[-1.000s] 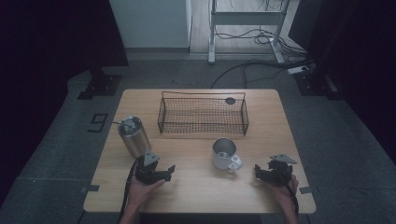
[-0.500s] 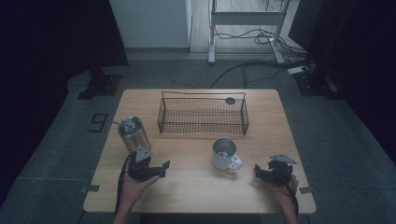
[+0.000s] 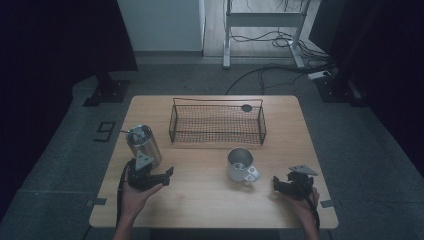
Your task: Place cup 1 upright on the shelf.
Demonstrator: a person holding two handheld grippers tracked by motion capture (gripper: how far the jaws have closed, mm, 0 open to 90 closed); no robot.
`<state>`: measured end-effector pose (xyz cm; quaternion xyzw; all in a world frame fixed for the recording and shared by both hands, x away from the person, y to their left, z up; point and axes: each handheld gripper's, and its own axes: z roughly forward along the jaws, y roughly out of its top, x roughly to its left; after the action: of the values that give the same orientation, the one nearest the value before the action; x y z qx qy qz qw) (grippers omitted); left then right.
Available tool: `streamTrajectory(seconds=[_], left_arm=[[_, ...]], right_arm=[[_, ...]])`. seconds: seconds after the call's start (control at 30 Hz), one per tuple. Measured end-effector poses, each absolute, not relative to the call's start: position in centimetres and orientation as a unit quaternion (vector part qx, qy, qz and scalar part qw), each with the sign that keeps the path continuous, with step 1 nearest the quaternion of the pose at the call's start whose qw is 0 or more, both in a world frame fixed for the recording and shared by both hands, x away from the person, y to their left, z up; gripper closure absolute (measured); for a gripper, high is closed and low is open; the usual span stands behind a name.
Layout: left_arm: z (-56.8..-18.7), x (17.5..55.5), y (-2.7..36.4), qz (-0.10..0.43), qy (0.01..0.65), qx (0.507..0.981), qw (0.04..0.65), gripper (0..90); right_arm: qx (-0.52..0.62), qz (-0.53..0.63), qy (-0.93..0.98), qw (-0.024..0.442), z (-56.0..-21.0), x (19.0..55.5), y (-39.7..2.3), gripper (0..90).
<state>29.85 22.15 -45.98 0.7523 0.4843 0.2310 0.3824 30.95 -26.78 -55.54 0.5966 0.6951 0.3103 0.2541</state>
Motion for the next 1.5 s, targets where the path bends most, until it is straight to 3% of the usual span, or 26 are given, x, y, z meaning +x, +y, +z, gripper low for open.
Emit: streamTrajectory(seconds=[1.5], left_arm=[[-46.7,32.9,27.7,0.258,0.541,0.711,0.367,6.0]], right_arm=[[0.598,0.311,0.693,0.255,-55.5,31.2,-27.0,11.6]])
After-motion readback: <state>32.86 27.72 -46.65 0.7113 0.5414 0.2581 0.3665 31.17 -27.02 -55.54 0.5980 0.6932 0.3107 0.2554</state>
